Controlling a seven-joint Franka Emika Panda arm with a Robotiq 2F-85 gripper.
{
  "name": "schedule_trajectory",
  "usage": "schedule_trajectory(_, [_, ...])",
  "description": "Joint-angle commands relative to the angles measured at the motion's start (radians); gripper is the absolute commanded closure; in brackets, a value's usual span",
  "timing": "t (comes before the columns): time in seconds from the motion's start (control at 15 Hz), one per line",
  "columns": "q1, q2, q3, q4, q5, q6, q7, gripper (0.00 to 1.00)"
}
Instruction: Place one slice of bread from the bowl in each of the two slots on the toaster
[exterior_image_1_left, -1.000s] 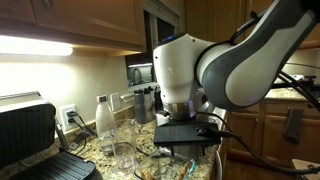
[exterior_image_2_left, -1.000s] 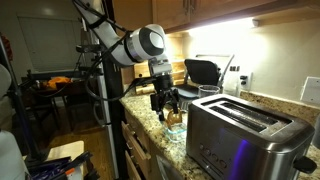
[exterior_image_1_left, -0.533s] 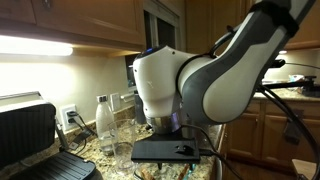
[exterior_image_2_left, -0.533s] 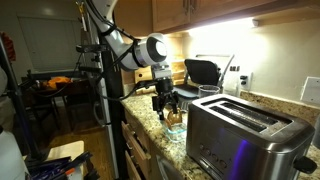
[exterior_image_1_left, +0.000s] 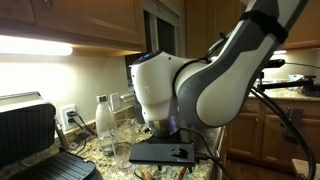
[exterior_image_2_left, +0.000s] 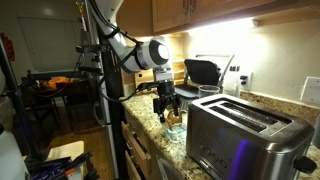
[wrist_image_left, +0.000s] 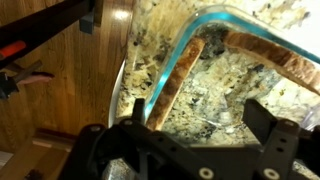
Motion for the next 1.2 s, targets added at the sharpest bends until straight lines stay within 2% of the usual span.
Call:
schedule_trajectory(0.0, [0.028,-0.015,-0.033,-0.02,0.016,0.01,0.033,0.0])
schedule_trajectory(0.07, [0.028,-0.015,-0.035,-0.021,0.015,0.011,0.035,0.06])
schedule_trajectory(0.13, [0.028,-0.015,-0.037,-0.022,0.015,0.011,0.035,0.26])
schedule_trajectory(0.8, [0.029,-0.015,-0.045,-0.019,0.012,0.006,0.039,0.91])
schedule_trajectory(1.0, [0.03,-0.019,-0.045,-0.014,0.009,-0.005,0.039,0.97])
schedule_trajectory(1.07, [0.031,-0.023,-0.045,-0.012,0.006,-0.011,0.04,0.92])
schedule_trajectory(1.13, [0.032,-0.028,-0.045,-0.012,0.003,-0.015,0.042,0.92])
